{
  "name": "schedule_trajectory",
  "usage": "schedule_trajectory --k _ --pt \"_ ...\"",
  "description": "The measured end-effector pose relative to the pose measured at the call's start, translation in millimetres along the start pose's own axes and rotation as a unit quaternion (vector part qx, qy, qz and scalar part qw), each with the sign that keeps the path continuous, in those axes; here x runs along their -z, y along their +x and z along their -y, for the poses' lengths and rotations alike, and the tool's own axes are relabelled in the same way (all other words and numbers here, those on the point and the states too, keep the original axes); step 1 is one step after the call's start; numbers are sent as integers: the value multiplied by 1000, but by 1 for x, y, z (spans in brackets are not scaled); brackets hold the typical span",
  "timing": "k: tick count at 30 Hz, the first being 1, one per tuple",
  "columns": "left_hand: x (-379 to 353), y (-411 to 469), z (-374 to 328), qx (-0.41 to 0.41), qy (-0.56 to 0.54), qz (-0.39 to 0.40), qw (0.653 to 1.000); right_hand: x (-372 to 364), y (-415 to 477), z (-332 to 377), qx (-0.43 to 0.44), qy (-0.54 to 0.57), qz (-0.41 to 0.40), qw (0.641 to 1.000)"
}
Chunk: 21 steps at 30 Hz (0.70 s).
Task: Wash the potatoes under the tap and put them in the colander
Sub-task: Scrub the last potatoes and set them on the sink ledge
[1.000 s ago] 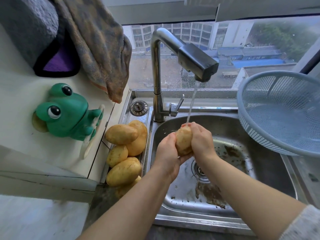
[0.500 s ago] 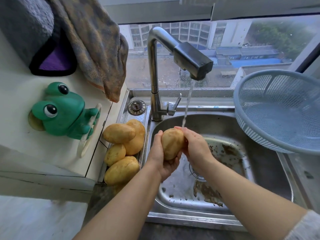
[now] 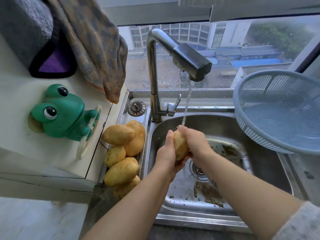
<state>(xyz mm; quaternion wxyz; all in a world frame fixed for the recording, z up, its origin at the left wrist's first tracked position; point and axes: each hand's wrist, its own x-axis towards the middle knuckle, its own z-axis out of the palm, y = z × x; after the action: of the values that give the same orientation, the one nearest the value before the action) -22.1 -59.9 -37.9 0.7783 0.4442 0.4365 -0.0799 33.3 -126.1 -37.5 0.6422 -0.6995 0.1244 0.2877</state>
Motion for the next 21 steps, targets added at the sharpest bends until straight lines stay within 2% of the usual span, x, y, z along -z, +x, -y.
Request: schedule_trajectory --k 3,6,8,10,13,15,17,18,19,21 --pt "0 1 -8 47 -90 11 995 -6 -9 -10 188 -138 -13 972" --pt "5 1 -16 100 -118 24 988 3 -2 -23 255 -183 62 948" --pt "7 1 -16 104 -101 23 989 10 0 -25 243 -176 110 948" --pt "4 -1 -12 72 -79 9 994 9 -1 -21 219 -130 112 960" --pt "-3 2 -2 -2 -38 -11 999 -1 -1 -12 198 -63 -3 978" --pt "-4 2 2 -24 -20 -17 999 -6 2 -8 119 -8 -45 992" --pt "-1 5 3 -29 3 -24 999 -7 2 -2 22 54 -44 997" --pt "0 4 2 -25 6 -21 999 -6 2 -2 9 53 -33 998" --pt "2 4 0 -11 -1 -14 1000 -6 0 -2 26 25 -18 999" --pt "7 3 -7 40 -44 8 998 -8 -6 -9 137 -83 4 987"
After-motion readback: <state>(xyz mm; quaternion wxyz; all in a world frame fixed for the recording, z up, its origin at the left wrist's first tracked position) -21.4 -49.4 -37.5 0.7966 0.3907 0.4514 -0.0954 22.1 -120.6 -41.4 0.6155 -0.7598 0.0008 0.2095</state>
